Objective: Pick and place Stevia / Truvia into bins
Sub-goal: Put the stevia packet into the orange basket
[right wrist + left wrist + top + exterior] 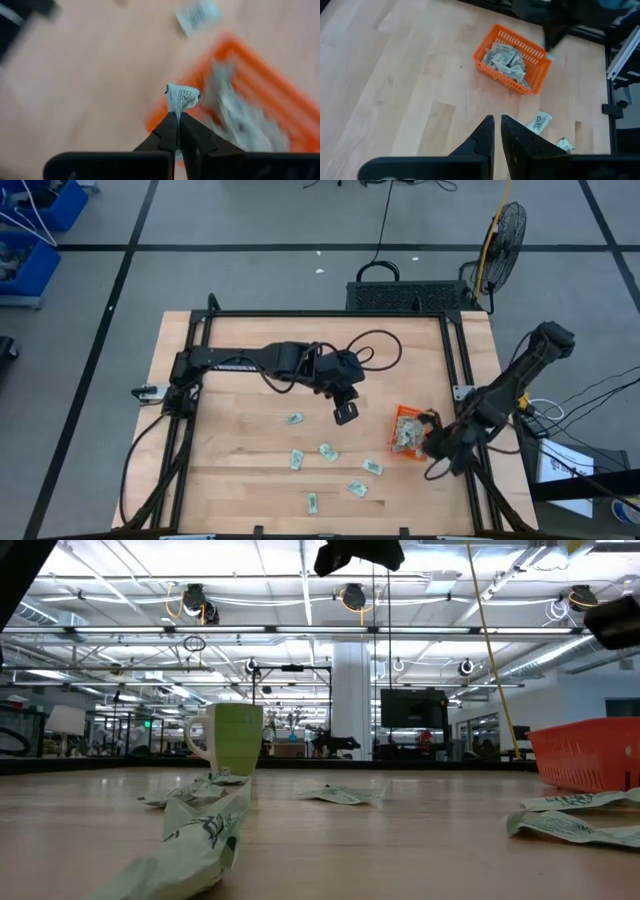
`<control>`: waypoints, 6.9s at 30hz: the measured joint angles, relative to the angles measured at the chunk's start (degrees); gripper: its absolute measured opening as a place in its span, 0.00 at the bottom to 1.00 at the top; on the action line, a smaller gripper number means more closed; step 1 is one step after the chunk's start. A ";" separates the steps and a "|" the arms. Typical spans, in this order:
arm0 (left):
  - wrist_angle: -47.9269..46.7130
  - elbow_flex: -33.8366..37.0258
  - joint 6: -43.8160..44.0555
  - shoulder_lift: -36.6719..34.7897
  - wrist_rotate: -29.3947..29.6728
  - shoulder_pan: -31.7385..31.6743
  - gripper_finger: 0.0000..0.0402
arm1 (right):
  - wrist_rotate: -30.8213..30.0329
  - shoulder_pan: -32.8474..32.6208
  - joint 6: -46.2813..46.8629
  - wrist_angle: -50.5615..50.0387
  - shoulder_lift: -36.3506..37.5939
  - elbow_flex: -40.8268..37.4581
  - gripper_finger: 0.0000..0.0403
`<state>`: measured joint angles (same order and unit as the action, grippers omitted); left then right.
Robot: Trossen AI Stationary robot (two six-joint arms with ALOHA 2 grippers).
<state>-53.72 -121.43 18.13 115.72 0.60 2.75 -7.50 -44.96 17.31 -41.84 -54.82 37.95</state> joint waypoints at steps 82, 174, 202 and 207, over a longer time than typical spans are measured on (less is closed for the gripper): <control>-17.31 -0.02 3.17 -7.23 -0.04 4.41 0.09 | 12.32 18.34 -8.12 37.67 -33.46 7.44 0.02; 33.96 72.96 18.65 -22.99 0.82 2.63 0.54 | 13.50 34.87 -1.41 36.25 -20.34 19.54 0.32; 43.32 70.72 26.51 -23.97 -6.22 6.01 0.01 | 22.64 32.99 7.89 27.13 -15.25 19.63 0.30; 42.45 57.30 22.58 -21.45 -0.64 10.52 0.01 | 19.30 29.13 12.86 7.26 -7.68 19.62 0.28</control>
<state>-11.27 -64.13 40.71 94.27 -0.04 13.27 11.80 -15.83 30.17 -34.57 -62.50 57.58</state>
